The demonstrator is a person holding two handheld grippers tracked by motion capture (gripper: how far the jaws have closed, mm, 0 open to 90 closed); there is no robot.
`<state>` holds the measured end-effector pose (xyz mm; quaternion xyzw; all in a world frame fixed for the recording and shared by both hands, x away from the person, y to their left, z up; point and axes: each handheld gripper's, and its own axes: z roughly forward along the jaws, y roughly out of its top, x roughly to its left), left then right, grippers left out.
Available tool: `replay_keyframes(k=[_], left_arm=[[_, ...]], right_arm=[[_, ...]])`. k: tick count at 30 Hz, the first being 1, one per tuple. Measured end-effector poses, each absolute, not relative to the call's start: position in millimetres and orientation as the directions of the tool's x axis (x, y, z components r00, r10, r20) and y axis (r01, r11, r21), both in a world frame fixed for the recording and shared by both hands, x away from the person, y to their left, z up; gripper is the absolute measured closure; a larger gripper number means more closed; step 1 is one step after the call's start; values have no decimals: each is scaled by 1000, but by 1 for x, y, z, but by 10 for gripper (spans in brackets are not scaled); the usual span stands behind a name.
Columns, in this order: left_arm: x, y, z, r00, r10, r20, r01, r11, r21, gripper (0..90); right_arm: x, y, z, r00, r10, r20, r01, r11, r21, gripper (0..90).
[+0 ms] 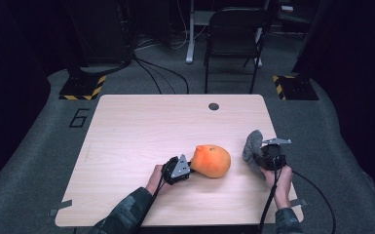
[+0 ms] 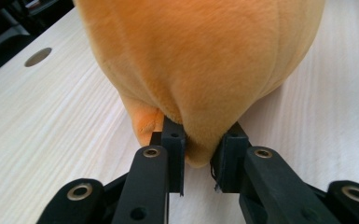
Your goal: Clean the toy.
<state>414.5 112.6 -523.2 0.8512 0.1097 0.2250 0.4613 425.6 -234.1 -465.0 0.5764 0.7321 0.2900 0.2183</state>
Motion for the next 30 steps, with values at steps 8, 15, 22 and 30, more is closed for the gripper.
replay_keyframes(k=[8, 15, 22, 30], left_arm=[[407, 117, -489, 909, 406, 96, 58, -350, 935, 799], [409, 122, -477, 897, 436, -67, 203, -275, 940, 795], [411, 122, -473, 867, 449, -217, 347, -231, 909, 791], [414, 115, -486, 791, 474, -387, 531, -217, 819, 782]], right_arm=[[426, -240, -464, -227, 974, 12, 715, 158, 681, 746], [425, -244, -461, -217, 976, 21, 703, 142, 697, 746], [418, -246, -443, -224, 974, 12, 671, 145, 727, 746], [402, -214, -403, -317, 948, 11, 600, 192, 777, 747]])
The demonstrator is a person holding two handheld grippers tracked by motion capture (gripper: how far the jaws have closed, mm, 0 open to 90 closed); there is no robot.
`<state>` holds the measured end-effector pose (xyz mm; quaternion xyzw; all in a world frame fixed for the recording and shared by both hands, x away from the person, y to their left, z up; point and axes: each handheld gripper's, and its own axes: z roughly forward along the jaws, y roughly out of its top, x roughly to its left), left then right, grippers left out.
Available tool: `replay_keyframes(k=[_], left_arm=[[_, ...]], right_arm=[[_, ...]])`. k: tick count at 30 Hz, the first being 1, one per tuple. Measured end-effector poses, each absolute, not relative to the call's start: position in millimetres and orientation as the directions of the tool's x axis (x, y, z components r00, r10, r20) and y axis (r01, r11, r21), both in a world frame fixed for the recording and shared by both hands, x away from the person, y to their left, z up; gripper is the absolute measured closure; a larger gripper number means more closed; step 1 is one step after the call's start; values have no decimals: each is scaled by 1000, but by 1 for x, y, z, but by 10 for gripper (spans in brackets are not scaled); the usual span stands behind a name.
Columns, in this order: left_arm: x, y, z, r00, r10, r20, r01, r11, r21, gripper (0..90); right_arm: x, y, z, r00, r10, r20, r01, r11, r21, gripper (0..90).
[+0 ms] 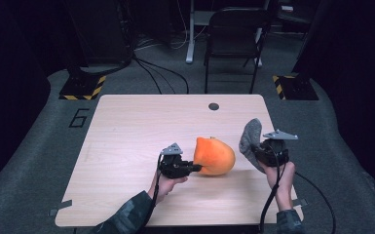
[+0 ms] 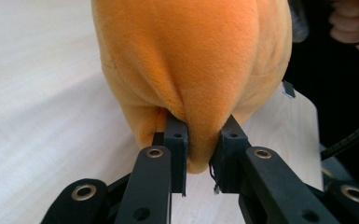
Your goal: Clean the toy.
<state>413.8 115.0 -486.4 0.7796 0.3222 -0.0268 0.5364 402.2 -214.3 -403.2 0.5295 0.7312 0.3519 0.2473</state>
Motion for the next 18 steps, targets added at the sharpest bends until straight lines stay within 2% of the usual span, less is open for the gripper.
replay_keyframes(k=[6, 10, 14, 16, 18], left_arm=[[414, 111, -494, 775, 500, -387, 553, -239, 798, 780], [414, 110, -499, 778, 508, -369, 549, -265, 793, 779], [410, 107, -499, 784, 511, -352, 540, -282, 793, 780], [411, 107, -502, 784, 515, -348, 539, -283, 793, 781], [411, 107, -503, 786, 513, -345, 534, -282, 797, 781]], right_arm=[[388, -164, -384, -463, 886, 38, 547, 252, 799, 746], [381, -121, -385, -553, 833, 18, 504, 317, 803, 747], [384, -92, -402, -569, 822, -36, 506, 384, 773, 750], [389, -89, -412, -547, 834, -72, 508, 399, 763, 752], [392, -91, -415, -541, 839, -59, 520, 390, 760, 752]])
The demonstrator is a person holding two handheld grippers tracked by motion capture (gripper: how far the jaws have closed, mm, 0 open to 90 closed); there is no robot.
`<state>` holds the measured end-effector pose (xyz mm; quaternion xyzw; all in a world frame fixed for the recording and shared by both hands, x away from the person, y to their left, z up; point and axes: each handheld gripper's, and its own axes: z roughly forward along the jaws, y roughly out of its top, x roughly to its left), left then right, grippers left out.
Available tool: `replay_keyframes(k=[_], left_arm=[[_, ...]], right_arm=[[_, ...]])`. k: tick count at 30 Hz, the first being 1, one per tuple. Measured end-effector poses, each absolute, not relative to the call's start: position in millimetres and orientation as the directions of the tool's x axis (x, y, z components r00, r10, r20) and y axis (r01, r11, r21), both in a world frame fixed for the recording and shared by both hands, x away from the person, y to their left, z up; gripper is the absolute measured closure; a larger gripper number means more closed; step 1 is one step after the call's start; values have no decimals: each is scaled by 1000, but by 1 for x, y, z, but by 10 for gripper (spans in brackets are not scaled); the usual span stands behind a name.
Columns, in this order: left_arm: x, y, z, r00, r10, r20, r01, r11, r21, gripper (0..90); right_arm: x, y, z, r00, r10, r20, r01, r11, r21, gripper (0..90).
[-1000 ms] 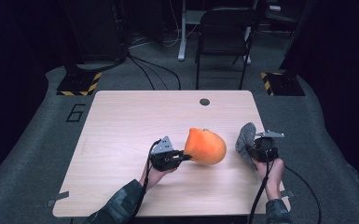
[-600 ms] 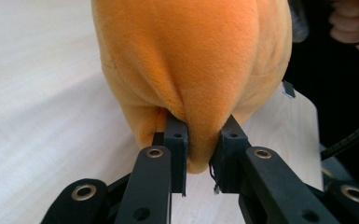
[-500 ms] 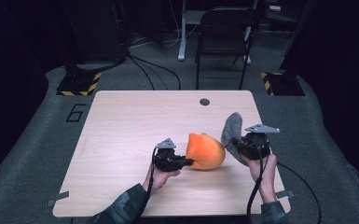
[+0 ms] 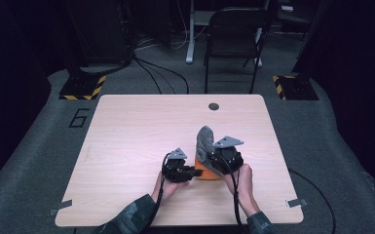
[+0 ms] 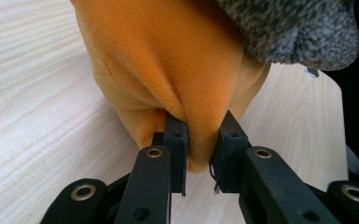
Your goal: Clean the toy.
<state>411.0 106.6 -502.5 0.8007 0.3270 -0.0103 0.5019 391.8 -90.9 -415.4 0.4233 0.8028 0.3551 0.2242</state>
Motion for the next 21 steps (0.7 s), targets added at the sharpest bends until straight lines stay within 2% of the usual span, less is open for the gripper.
replay_keyframes(k=[7, 11, 21], left_arm=[[411, 106, -503, 795, 507, -332, 522, -294, 801, 778], [410, 107, -503, 816, 494, -300, 491, -318, 811, 774], [410, 106, -503, 819, 496, -290, 483, -321, 815, 770]], right_arm=[[393, -105, -414, -537, 841, -61, 525, 390, 757, 748], [394, -117, -415, -505, 861, -55, 547, 369, 752, 745], [409, -156, -435, -414, 909, -46, 629, 322, 708, 743]])
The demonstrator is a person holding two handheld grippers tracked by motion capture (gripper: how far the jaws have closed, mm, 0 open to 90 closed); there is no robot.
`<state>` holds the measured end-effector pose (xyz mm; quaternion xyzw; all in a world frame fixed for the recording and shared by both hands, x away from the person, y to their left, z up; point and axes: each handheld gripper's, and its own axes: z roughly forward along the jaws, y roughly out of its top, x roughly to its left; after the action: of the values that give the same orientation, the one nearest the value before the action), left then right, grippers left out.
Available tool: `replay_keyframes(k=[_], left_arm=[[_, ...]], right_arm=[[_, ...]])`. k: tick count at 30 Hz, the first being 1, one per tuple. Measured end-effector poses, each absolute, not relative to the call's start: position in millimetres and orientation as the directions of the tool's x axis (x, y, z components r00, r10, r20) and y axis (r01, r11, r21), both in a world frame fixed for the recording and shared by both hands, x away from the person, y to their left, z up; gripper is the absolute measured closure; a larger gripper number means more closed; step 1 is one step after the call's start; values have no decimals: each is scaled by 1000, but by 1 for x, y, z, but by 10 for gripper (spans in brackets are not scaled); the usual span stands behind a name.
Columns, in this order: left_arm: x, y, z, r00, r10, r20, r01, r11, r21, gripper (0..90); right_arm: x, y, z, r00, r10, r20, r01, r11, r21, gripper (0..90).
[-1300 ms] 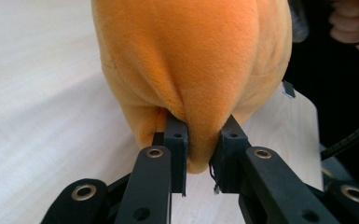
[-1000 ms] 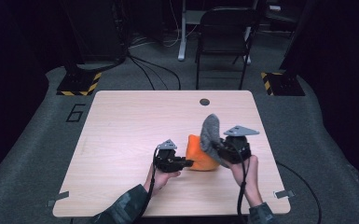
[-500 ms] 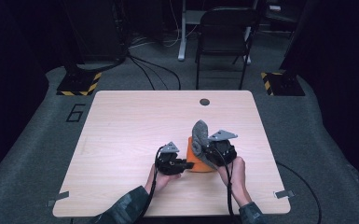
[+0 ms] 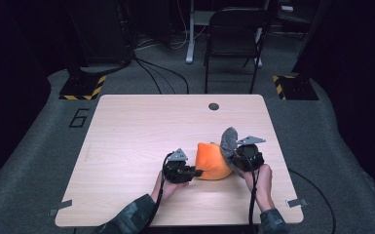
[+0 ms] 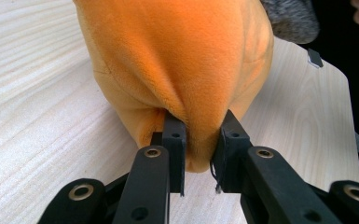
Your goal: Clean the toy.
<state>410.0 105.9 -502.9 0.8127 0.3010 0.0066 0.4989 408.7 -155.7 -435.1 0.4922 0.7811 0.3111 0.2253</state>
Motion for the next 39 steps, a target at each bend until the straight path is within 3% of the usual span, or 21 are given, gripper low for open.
replay_keyframes(k=[5, 14, 17, 20, 28, 33, 36, 39], left_arm=[[411, 107, -504, 822, 490, -291, 480, -322, 816, 766], [410, 107, -505, 826, 486, -286, 473, -320, 821, 761], [410, 107, -504, 827, 488, -280, 469, -324, 822, 759], [410, 108, -505, 825, 491, -281, 471, -323, 821, 757], [408, 105, -503, 836, 490, -247, 446, -344, 827, 756], [407, 104, -502, 840, 491, -232, 435, -352, 829, 756], [407, 104, -503, 836, 493, -241, 442, -346, 827, 756], [407, 104, -503, 838, 492, -235, 437, -349, 829, 753]], right_arm=[[421, -173, -460, -365, 930, -32, 704, 299, 644, 742], [434, -178, -489, -363, 931, -45, 778, 329, 535, 735], [432, -181, -479, -349, 936, -54, 755, 315, 575, 737], [421, -182, -447, -330, 943, -41, 693, 271, 668, 737], [389, -150, -389, -484, 875, 19, 515, 268, 814, 735], [381, -109, -388, -573, 818, -45, 464, 369, 805, 733], [384, -100, -400, -558, 825, -94, 483, 415, 771, 733], [390, -109, -407, -544, 835, -78, 505, 400, 765, 732]])
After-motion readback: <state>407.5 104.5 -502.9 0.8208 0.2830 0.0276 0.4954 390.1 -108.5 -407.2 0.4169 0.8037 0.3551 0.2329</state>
